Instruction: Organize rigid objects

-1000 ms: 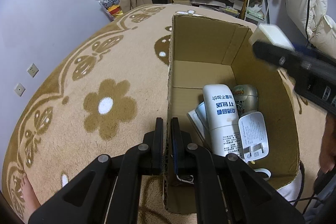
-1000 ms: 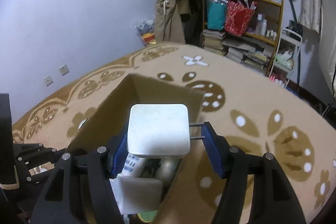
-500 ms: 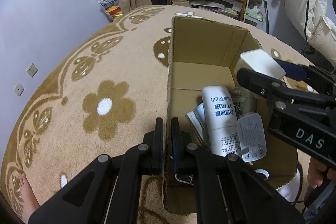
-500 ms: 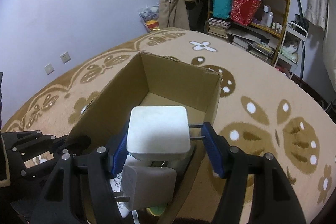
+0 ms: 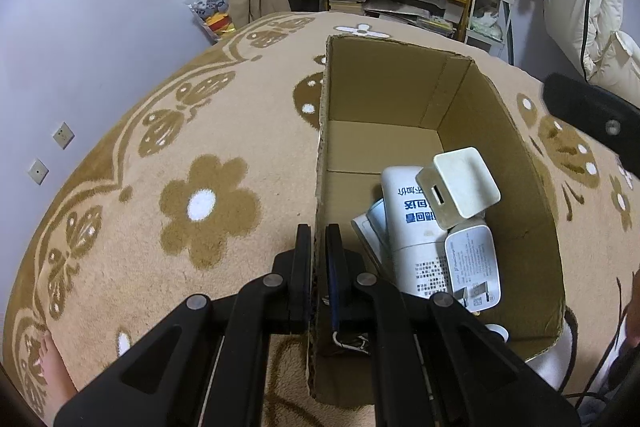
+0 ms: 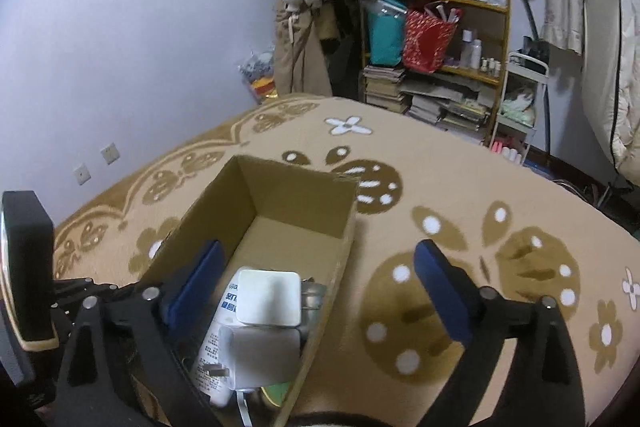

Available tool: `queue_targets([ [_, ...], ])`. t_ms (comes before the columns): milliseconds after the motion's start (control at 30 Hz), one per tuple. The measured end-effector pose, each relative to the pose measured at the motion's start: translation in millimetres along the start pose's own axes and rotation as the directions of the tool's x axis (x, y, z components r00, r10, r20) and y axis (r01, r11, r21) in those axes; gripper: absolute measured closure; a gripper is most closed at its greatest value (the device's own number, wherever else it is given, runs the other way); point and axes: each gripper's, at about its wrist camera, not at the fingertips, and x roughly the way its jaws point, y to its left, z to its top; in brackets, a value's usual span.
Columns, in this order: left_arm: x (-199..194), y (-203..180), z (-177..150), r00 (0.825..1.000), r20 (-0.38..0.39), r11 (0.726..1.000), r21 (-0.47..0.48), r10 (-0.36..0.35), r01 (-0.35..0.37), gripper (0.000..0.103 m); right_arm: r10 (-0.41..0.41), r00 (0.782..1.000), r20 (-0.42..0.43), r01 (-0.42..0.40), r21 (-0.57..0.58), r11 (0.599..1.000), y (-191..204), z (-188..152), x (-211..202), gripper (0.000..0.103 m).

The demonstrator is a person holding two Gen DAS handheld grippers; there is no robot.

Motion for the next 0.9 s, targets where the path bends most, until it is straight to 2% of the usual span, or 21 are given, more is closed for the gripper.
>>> queue_targets([
  [133,-6.4,2.1,1.6,1.000,0.016,1.000,-0.014,-0.002,0.002,0.095,-0.018,1.000,0.002,0.018,-0.016,1.000,-1.3,1.4,-8.9,0.000],
  [300,-17.0,5.8,3.0,0.999,0.035,1.000,-0.024,-0.003,0.004,0.091,-0.017,1.000,-0.006,0.017,0.028,0.999,-7.5,-3.4,-18.1,0.000],
  [467,-36.6,7.5,5.2,0.997,0.077,0.999,-0.029,0.024,-0.022,0.087,-0.044,0.999,-0.004,0.044,0.041,0.998,-14.5,-6.9,-33.5,0.000],
  [667,-72.8,0.7,6.9,0.987,0.160,1.000,-0.003,0.019,-0.019,0.061,-0.054,0.999,0.003,0.054,0.074,0.996,-23.6,-10.4,-58.4,0.000],
  [733,-87.6,-3.3,6.8,0.979,0.203,0.999,0.009,0.037,-0.039,0.037,-0.072,0.997,0.021,0.070,0.086,0.994,-28.2,-12.0,-71.4,0.000],
  [800,-103.5,-5.8,7.3,0.969,0.246,0.999,0.009,0.029,-0.032,0.031,-0.095,0.995,0.036,0.092,0.088,0.992,-31.8,-13.5,-83.6,0.000],
  [900,-120.3,-5.4,8.6,0.961,0.276,0.999,-0.022,-0.017,0.024,0.025,-0.161,0.985,0.055,0.154,0.111,0.982,-41.2,-17.3,-105.2,0.000],
])
